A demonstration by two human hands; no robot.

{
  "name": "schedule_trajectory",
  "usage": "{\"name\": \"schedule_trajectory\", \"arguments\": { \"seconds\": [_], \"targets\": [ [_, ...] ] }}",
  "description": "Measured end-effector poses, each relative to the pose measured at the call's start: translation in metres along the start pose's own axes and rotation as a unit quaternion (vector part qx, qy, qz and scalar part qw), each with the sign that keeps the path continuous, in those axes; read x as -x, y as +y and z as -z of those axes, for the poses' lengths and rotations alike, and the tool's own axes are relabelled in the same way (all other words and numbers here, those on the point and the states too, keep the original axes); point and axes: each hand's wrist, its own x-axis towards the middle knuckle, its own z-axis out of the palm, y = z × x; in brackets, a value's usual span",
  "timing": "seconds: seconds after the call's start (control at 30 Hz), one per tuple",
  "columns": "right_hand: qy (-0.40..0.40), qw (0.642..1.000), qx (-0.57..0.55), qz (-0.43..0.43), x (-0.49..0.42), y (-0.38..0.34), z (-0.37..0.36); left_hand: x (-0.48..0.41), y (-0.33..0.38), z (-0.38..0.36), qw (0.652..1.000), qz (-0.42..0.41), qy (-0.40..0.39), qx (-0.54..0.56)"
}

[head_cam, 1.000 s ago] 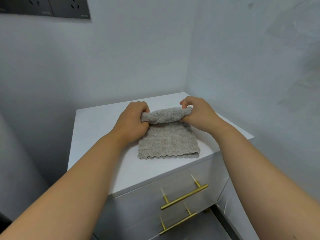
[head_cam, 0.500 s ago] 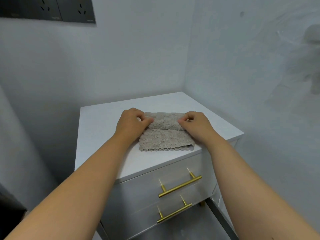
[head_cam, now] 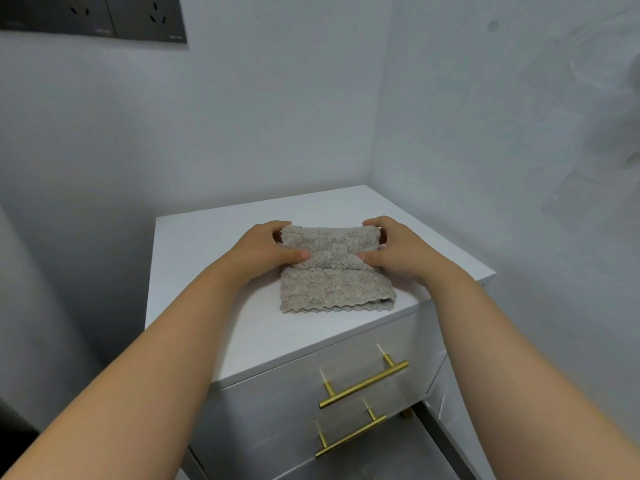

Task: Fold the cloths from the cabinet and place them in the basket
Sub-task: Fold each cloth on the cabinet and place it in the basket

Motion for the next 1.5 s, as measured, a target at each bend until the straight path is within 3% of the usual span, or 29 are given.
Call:
{"name": "schedule_trajectory", "arguments": {
  "seconds": [0.1,0.27,0.47,0.6,0.7,0.83,0.97,1.03,1.13,1.3,1.4,1.5],
  "targets": [
    [0.002,0.999,0.036,-0.002,0.0,-0.005,-0.001,0.004,0.003,0.003,0.997,-0.003,-0.032,0.07],
    [0.013,0.997,0.074,0.009,-0.002,-0.01,-0.001,0.003,0.002,0.012,0.996,-0.007,-0.052,0.067],
    [0.109,0.989,0.067,0.071,-0.005,-0.01,-0.006,0.008,0.015,-0.002,0.99,-0.109,0.092,-0.007],
    [0.141,0.982,0.088,0.084,-0.003,-0.01,-0.008,0.011,0.018,-0.006,0.974,-0.161,0.133,-0.09],
    [0.129,0.982,0.105,0.09,0.0,-0.011,-0.005,0.012,0.022,0.0,0.953,-0.193,0.101,-0.209],
    [0.074,0.986,0.127,0.075,0.003,-0.013,0.004,0.016,0.026,0.01,0.949,-0.188,-0.002,-0.252],
    [-0.028,0.987,0.157,0.038,0.013,-0.02,0.017,0.023,0.031,0.016,0.943,-0.148,-0.08,-0.288],
    [-0.051,0.984,0.166,0.032,0.018,-0.023,0.022,0.025,0.035,0.016,0.951,-0.135,-0.085,-0.265],
    [-0.023,0.991,0.127,0.037,0.021,-0.029,0.021,0.025,0.039,0.008,0.961,-0.138,-0.046,-0.235],
    [0.055,0.988,0.142,0.035,0.014,-0.016,-0.008,0.022,0.03,-0.02,0.932,-0.173,0.033,-0.317],
    [0.01,0.992,0.127,0.013,0.013,-0.003,-0.023,0.022,0.014,-0.03,0.945,-0.166,-0.009,-0.282],
    [0.022,0.978,0.209,0.0,0.005,0.003,-0.025,0.016,0.005,-0.029,0.958,-0.125,-0.04,-0.255]
  ]
}}
